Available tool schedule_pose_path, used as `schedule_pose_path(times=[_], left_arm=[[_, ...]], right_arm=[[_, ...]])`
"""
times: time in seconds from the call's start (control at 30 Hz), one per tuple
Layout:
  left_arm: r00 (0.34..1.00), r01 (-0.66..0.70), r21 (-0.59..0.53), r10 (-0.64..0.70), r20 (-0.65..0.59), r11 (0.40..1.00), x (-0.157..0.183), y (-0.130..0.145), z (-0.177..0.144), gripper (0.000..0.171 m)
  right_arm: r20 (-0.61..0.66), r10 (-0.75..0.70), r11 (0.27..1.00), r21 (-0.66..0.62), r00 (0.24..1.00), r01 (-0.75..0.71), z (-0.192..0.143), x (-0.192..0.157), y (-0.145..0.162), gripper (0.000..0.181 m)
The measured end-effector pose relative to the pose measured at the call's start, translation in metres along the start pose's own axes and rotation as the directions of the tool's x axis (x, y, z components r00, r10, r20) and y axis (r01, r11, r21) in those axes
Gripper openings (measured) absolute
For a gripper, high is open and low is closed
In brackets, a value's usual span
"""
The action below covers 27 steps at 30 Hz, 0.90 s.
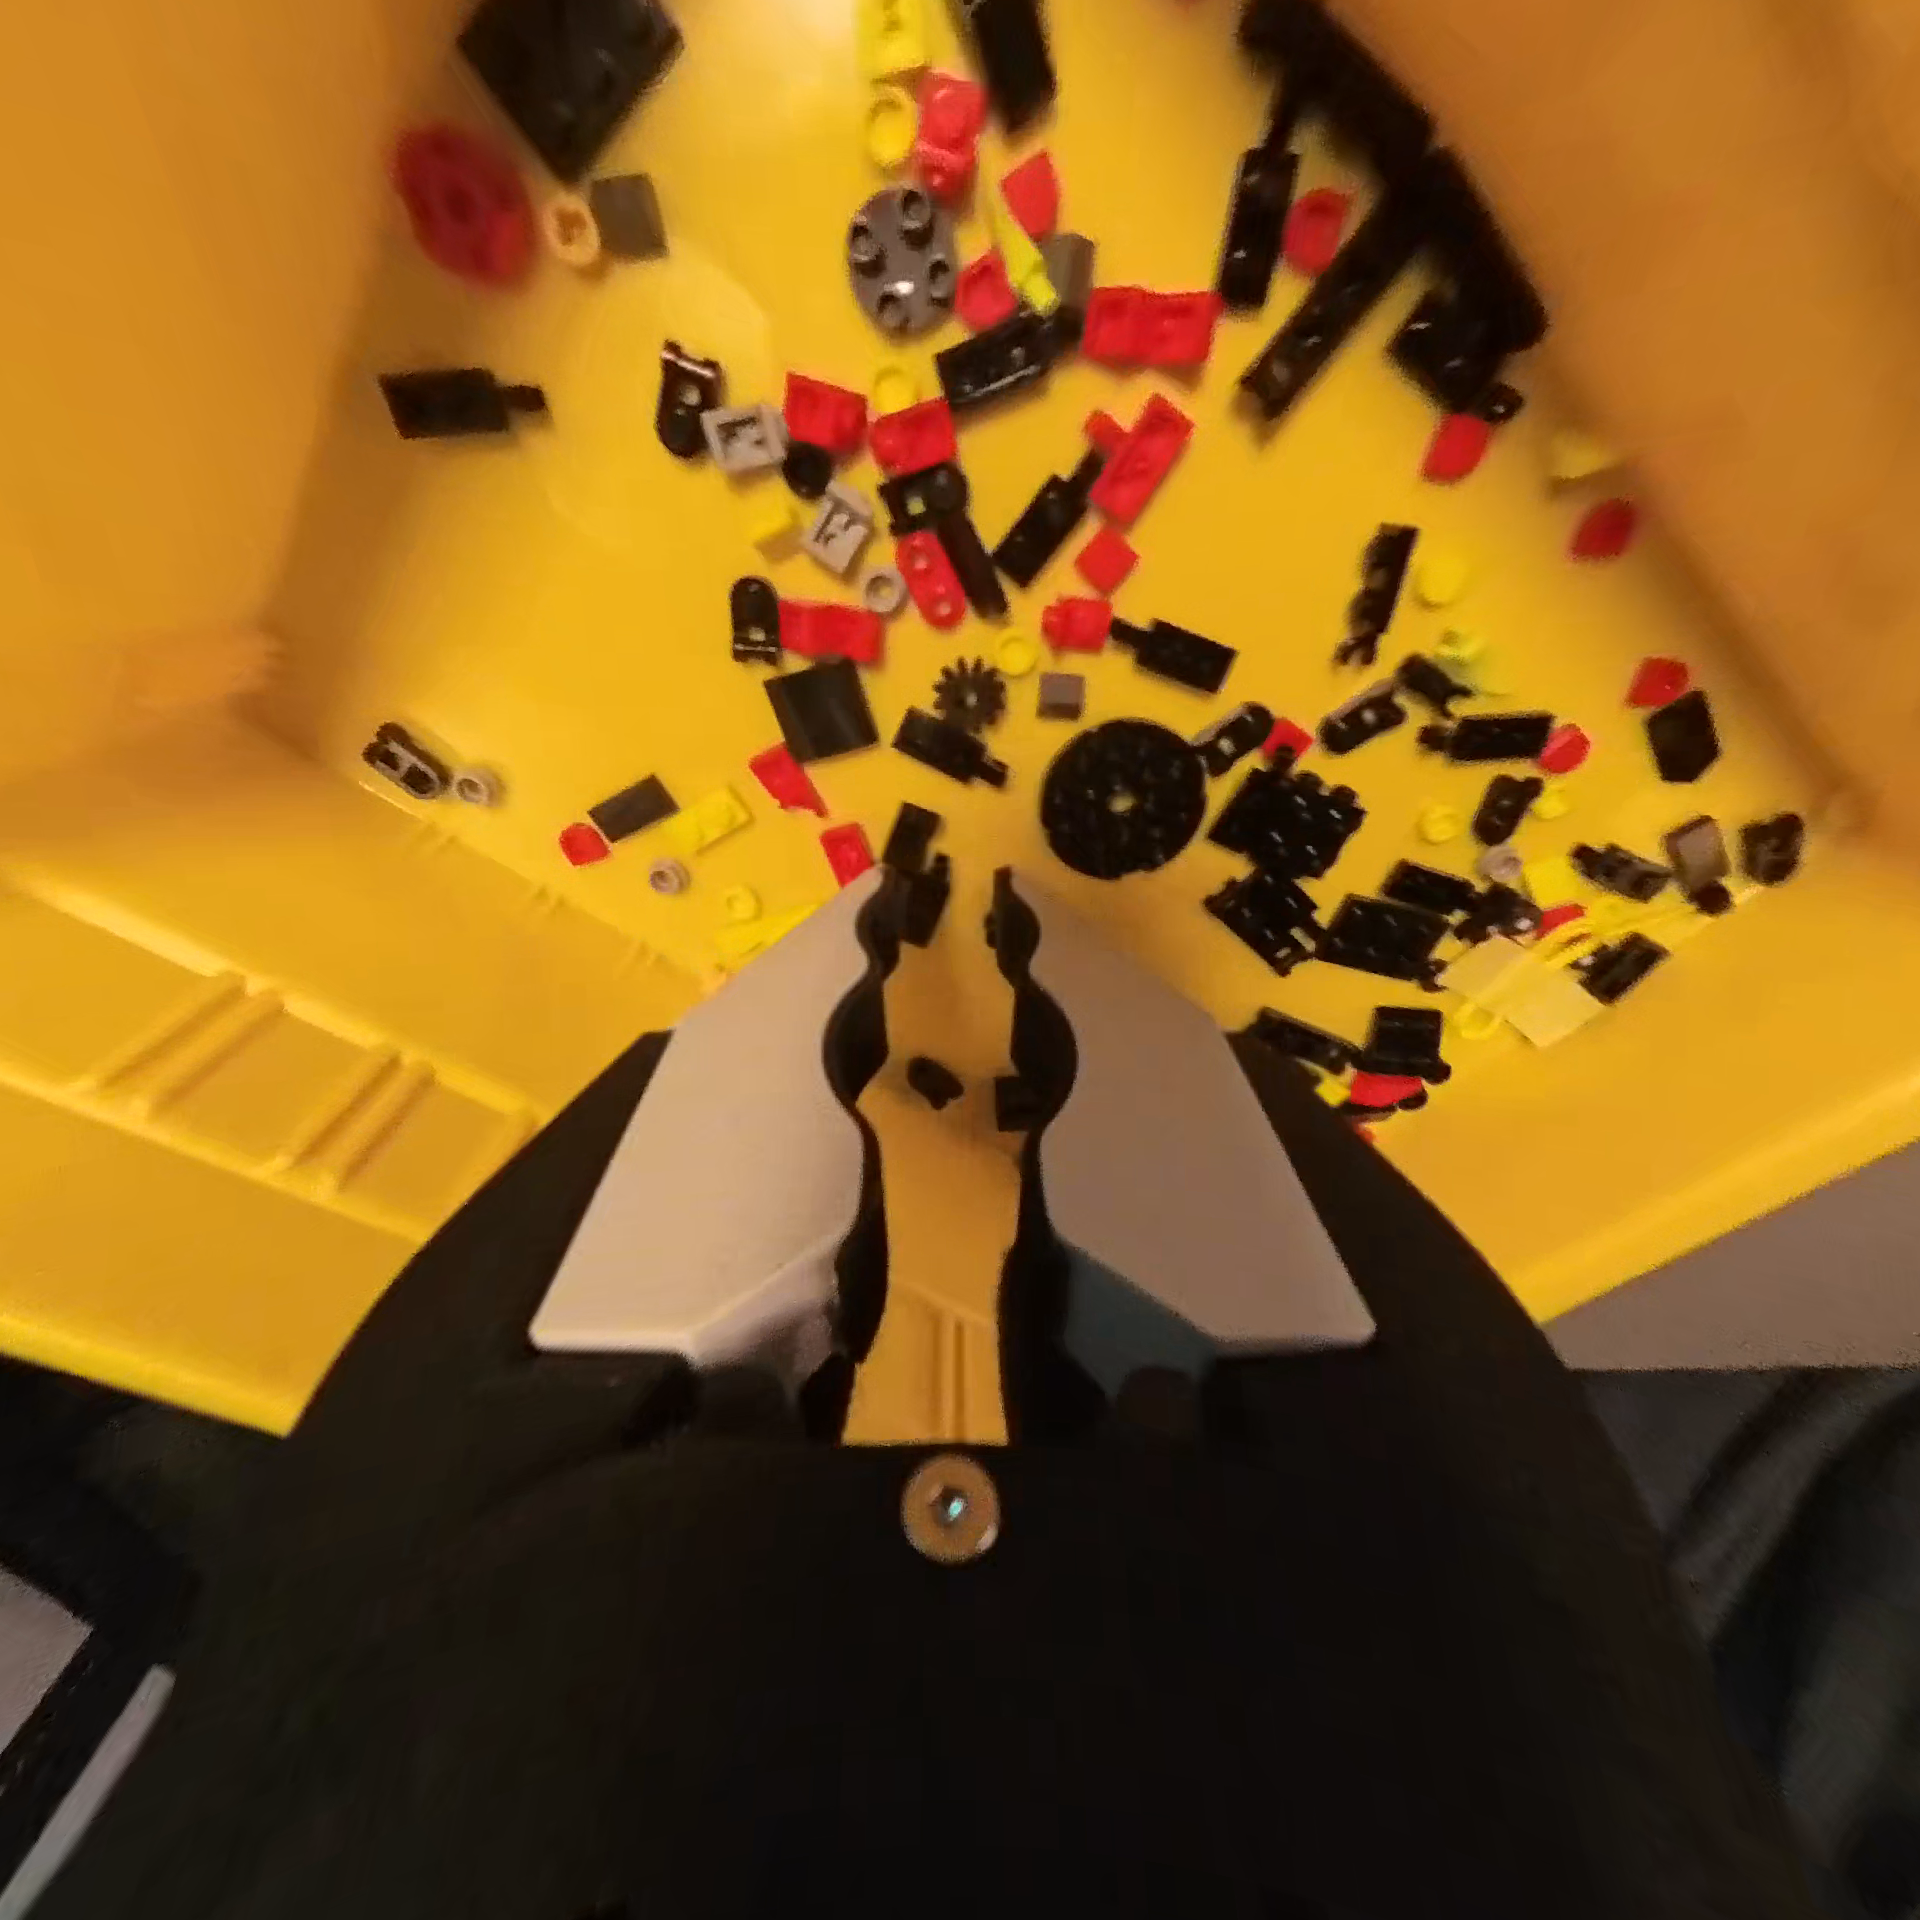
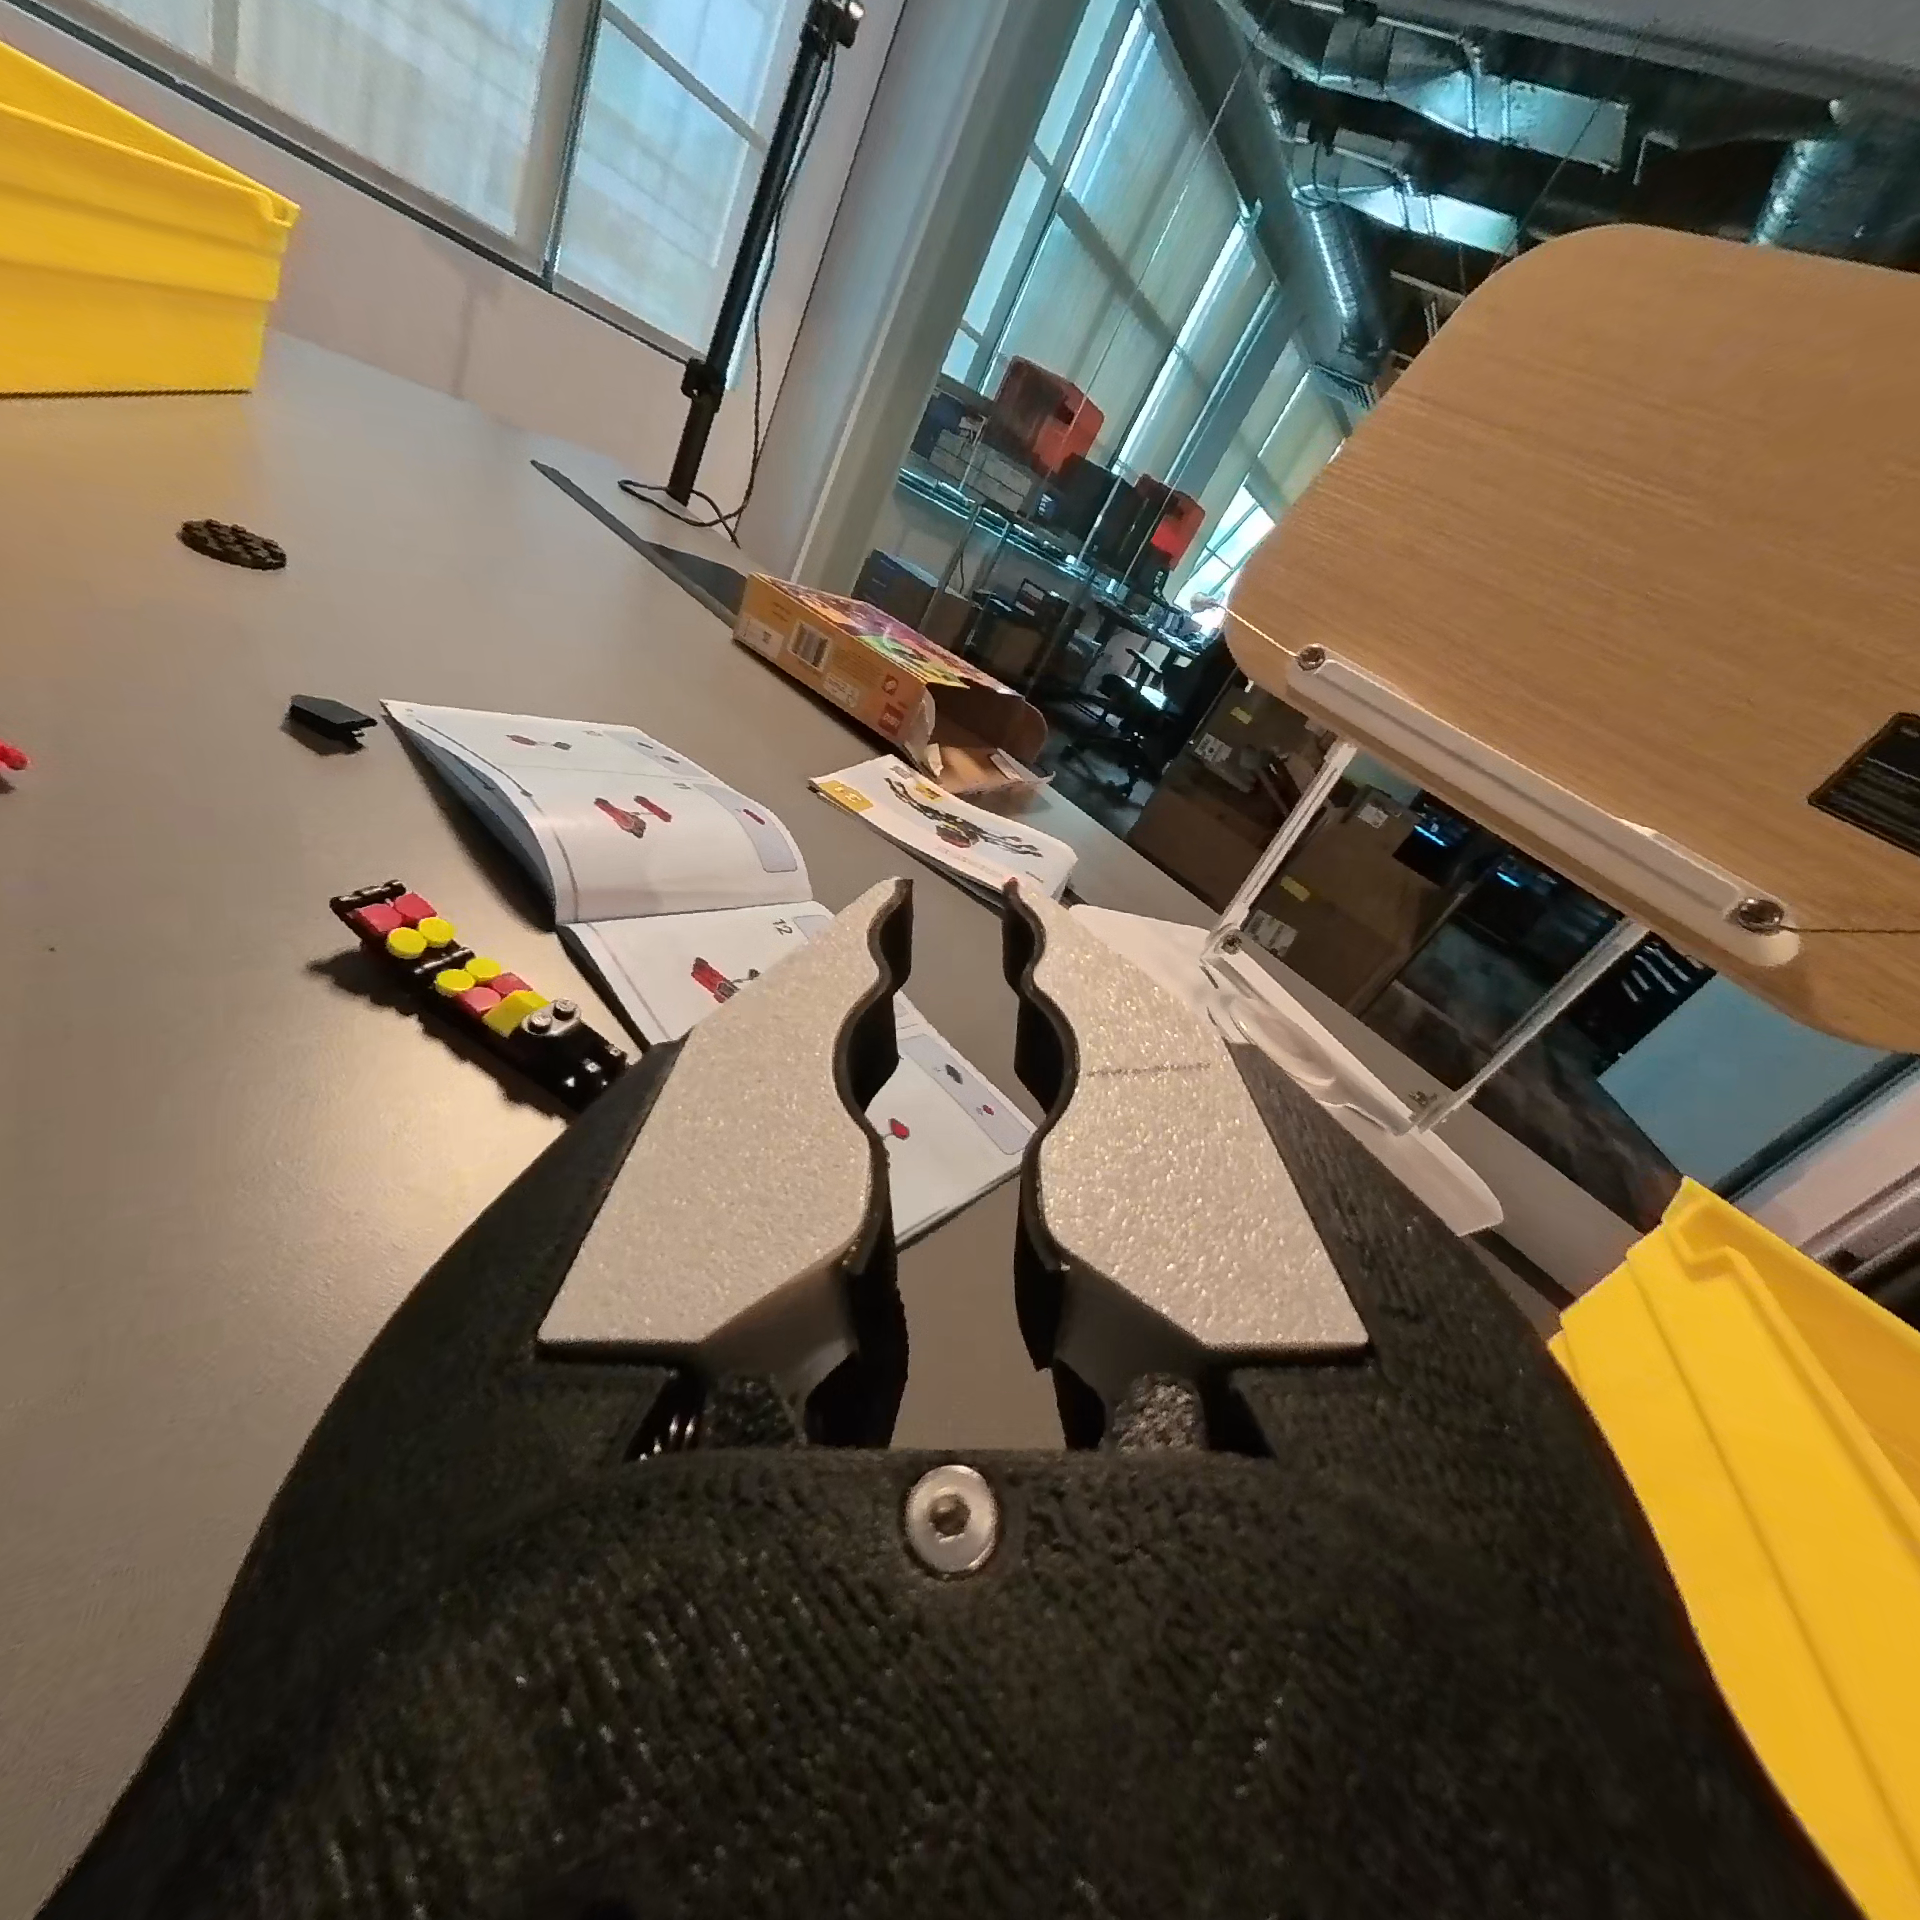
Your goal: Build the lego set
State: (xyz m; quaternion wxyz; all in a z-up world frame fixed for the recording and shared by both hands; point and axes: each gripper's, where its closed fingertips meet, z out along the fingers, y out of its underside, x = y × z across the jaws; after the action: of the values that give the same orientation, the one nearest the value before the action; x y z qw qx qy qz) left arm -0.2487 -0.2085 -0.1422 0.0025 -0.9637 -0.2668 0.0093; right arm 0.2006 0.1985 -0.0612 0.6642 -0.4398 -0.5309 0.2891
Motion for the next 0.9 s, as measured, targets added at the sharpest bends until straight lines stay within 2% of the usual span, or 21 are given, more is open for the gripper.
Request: schedule_pose_path(times=[0.2,0.5,0.57,0.63,0.7,0.77,0.8,0.87,0.9], left_arm=[[0.992,0.058,-0.005,-0.057,0.114,0.998,-0.024,-0.005,0.000,0.013],[0.995,0.093,-0.086,-0.089,0.049,0.992,-0.020,0.006,0.009,0.022],[0.996,0.086,-0.090,-0.083,0.043,0.992,-0.019,0.006,0.012,0.019],[0.997,0.068,-0.089,-0.064,0.042,0.994,-0.018,0.006,0.013,0.007],[0.998,0.042,-0.083,-0.037,0.059,0.996,-0.020,0.005,0.013,0.007],[0.997,0.013,-0.030,-0.010,0.080,0.999,-0.018,-0.002,0.005,0.007],[0.995,-0.012,0.040,0.009,0.096,0.999,-0.014,-0.011,-0.005,0.007],[0.990,-0.094,0.268,0.062,0.124,0.959,0.007,-0.039,-0.040,0.007],[0.985,-0.148,0.416,0.097,0.142,0.897,0.025,-0.055,-0.065,0.007]], right_arm=[[0.007,-0.002,1.000,0.003,1.000,0.002,0.000,-0.001,-0.001,0.015],[0.009,-0.001,1.000,0.000,1.000,0.001,0.000,-0.002,0.000,0.015],[0.009,-0.001,1.000,-0.001,1.000,0.001,0.000,-0.002,0.000,0.015],[0.010,-0.002,1.000,-0.002,1.000,0.002,0.000,-0.002,0.000,0.015],[0.011,-0.003,1.000,-0.002,1.000,0.003,0.000,-0.002,0.000,0.015],[0.011,-0.005,1.000,-0.002,1.000,0.005,0.000,-0.002,0.000,0.015],[0.009,-0.008,1.000,-0.002,1.000,0.008,0.000,-0.002,0.000,0.015],[0.007,-0.013,1.000,-0.002,1.000,0.013,0.000,-0.002,0.000,0.015],[0.008,-0.016,1.000,-0.002,1.000,0.016,0.001,-0.002,0.000,0.015]])
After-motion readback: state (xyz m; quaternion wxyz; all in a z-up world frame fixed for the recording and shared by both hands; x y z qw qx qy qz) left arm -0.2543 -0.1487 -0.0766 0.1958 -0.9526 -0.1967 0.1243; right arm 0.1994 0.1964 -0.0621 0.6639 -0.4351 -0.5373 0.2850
